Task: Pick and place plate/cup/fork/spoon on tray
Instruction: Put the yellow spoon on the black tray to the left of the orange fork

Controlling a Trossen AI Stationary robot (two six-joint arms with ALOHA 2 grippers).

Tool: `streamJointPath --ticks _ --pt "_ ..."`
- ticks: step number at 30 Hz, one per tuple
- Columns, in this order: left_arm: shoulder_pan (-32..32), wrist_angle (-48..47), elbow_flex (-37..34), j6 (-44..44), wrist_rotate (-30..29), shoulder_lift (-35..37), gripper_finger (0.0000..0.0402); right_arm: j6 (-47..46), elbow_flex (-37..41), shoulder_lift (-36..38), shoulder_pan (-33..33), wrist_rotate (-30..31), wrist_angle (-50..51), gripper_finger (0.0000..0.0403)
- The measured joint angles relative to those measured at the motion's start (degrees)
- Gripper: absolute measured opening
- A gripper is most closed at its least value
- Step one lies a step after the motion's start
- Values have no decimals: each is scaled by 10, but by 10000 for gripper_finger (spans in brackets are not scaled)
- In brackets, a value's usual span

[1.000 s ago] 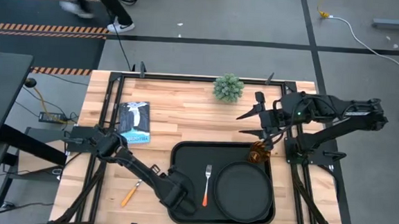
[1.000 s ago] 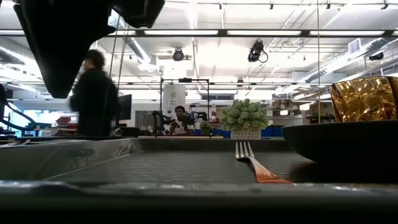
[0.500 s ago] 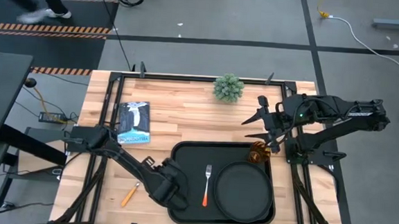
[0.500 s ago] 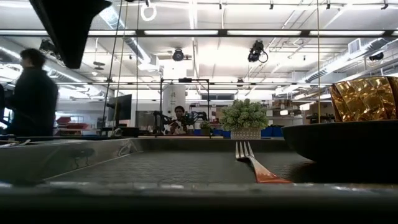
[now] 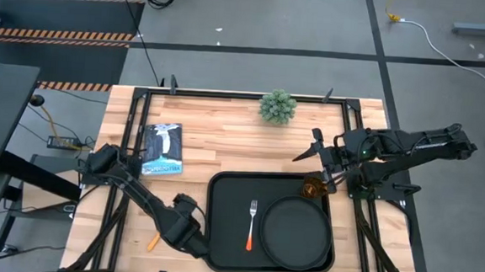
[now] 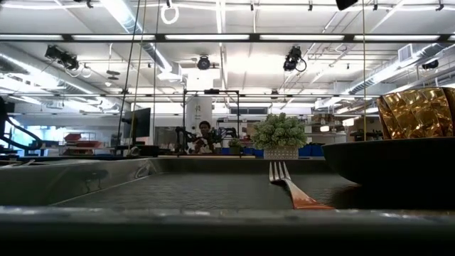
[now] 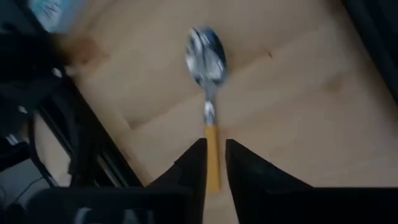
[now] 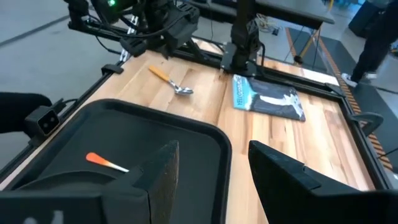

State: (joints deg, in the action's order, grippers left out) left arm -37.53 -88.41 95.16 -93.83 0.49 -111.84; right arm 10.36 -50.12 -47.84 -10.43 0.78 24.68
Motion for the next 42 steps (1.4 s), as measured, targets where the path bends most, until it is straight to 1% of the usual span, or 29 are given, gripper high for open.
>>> streamJointPath --ticks 2,4,6,8,12,16,20,24,27,30,33,37,39,42 --pt "-2 10 0 2 10 -5 84 1 9 7 -3 0 -11 201" --pt "-4 13 -6 -1 6 -5 105 4 12 13 -5 -3 -21 201" --pt "-1 25 -25 -3 6 0 122 7 12 20 -5 -7 -24 201" --pt "-4 44 -58 -1 20 9 127 9 9 27 -5 -8 -23 201" --pt "-11 124 -151 -23 45 47 113 17 8 48 -5 -9 -24 201" --pt "-18 227 -245 -68 40 98 94 21 8 66 -5 -9 -24 201" --pt "-26 290 -307 -106 39 139 89 29 8 76 -5 -9 -24 201" --pt "-38 314 -341 -141 29 163 108 25 8 78 -5 -9 -23 201" --pt "-45 345 -358 -153 -1 169 136 20 8 78 -5 -9 -23 201" --pt "-45 366 -377 -153 -4 169 167 16 8 77 -5 -9 -24 201" --pt "-45 413 -403 -152 -4 169 188 13 8 77 -5 -9 -24 201" --pt "-44 457 -435 -152 -3 168 192 12 8 77 -5 -9 -24 201" --pt "-44 475 -445 -151 -3 168 188 12 8 77 -5 -7 -24 201" --pt "-44 474 -447 -150 5 167 175 16 7 77 -5 -4 -23 201"
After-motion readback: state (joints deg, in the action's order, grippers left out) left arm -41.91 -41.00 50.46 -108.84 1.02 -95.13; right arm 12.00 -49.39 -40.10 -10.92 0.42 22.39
